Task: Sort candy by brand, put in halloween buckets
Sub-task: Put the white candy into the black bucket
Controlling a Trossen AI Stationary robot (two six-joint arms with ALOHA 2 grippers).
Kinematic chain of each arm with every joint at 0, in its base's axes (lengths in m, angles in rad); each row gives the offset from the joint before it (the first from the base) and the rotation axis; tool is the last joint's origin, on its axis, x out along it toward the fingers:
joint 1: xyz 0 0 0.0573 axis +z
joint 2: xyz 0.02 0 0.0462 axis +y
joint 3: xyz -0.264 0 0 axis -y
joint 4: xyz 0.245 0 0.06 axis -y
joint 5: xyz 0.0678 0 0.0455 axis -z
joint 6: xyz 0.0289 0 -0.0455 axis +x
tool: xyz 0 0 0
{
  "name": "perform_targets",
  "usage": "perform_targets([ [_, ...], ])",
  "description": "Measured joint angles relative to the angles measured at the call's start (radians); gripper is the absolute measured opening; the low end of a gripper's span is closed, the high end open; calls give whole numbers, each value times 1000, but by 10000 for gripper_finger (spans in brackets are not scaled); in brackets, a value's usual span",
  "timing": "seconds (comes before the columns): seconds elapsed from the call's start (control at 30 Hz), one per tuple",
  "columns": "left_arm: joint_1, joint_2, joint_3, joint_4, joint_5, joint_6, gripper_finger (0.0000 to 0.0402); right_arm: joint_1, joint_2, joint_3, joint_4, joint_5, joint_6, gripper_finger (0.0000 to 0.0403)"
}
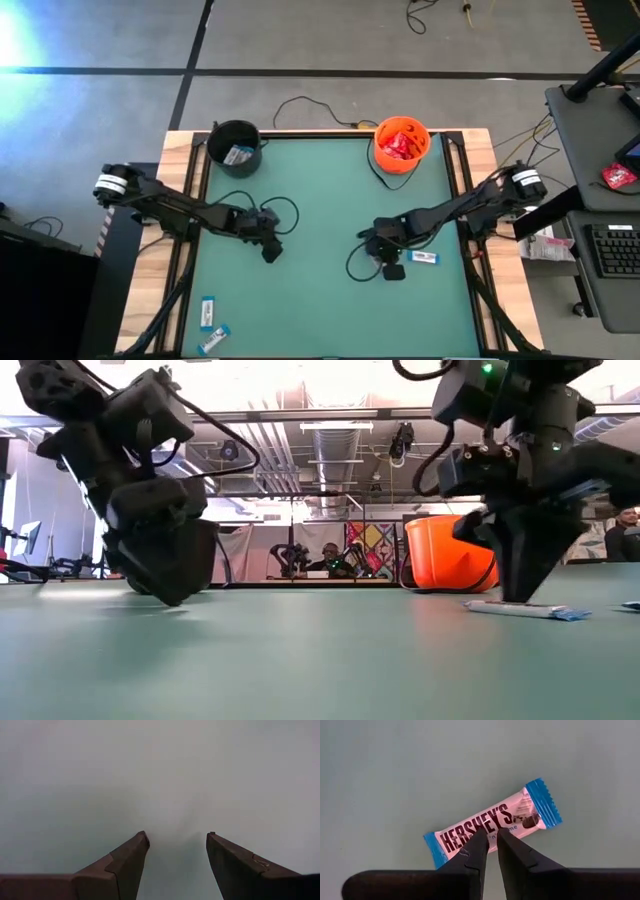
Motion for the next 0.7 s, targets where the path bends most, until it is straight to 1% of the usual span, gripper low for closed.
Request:
perform_targets([
  [0.17, 0, -61, 53, -179, 3, 55, 198, -39, 103, 57, 86, 27, -122, 38],
  [0.27, 0, -89, 89, -198, -11, 77, 198, -69, 159, 125, 134, 62, -204, 38],
  [0.3, 0, -93, 101, -192, -22, 83, 198, -74, 173, 158, 129, 82, -239, 38],
  [0.37, 0, -96, 124, -195, -26, 118, 198, -74, 185, 233, 63, 134, -308, 38],
  [0.47, 1, -95, 189, -160, -15, 226, 199, -52, 158, 352, -19, 191, -387, 38],
  [0.57, 2, -77, 288, -124, 27, 350, 208, -35, 107, 416, -110, 197, -381, 38],
  [0.63, 8, -45, 363, -126, 46, 466, 220, -27, 79, 417, -147, 197, -321, 38],
  [0.7, 33, -1, 437, -136, 97, 565, 233, -15, 46, 411, -182, 205, -234, 38],
])
